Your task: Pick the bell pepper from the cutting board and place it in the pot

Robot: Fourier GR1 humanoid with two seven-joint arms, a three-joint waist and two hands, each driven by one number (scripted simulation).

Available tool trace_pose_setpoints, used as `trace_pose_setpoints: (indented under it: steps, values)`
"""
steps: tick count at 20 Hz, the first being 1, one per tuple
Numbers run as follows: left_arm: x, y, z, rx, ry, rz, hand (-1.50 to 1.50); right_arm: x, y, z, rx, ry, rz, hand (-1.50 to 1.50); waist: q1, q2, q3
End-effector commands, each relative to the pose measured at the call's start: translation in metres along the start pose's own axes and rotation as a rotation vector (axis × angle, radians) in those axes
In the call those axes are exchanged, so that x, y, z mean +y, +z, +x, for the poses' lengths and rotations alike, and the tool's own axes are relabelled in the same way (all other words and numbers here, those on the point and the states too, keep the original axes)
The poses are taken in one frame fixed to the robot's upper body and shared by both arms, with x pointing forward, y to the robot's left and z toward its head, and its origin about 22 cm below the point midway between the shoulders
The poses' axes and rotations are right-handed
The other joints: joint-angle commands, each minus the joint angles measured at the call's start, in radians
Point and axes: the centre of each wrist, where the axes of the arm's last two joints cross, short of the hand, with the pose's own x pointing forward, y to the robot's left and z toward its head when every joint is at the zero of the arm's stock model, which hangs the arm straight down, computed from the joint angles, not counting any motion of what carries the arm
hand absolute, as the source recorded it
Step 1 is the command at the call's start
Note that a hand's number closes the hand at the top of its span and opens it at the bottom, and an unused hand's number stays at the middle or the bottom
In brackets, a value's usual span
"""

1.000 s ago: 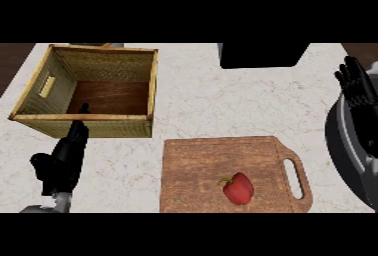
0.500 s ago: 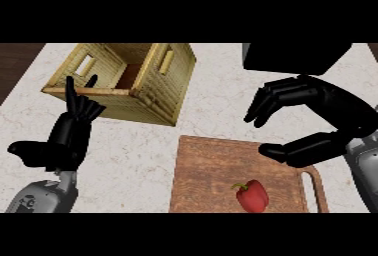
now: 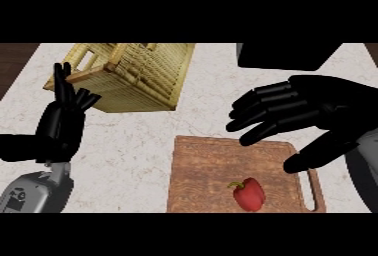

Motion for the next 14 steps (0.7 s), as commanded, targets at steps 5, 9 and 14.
trace_pose_setpoints:
  steps: [5,9,14]
  values:
    - [0.01,-0.01,-0.004,0.025,-0.017,0.046,0.0,0.0,-0.013,0.007,-0.04,0.196,0.416,-1.5,-0.033,-0.003,-0.006]
    - [0.033,-0.01,-0.002,0.044,-0.002,0.065,0.0,0.018,-0.008,0.008,-0.062,0.242,0.503,-1.5,-0.055,-0.01,-0.006]
    - [0.033,-0.005,-0.016,0.034,-0.022,0.084,0.0,0.031,-0.013,0.006,0.001,0.297,0.575,-1.5,-0.066,-0.013,-0.007]
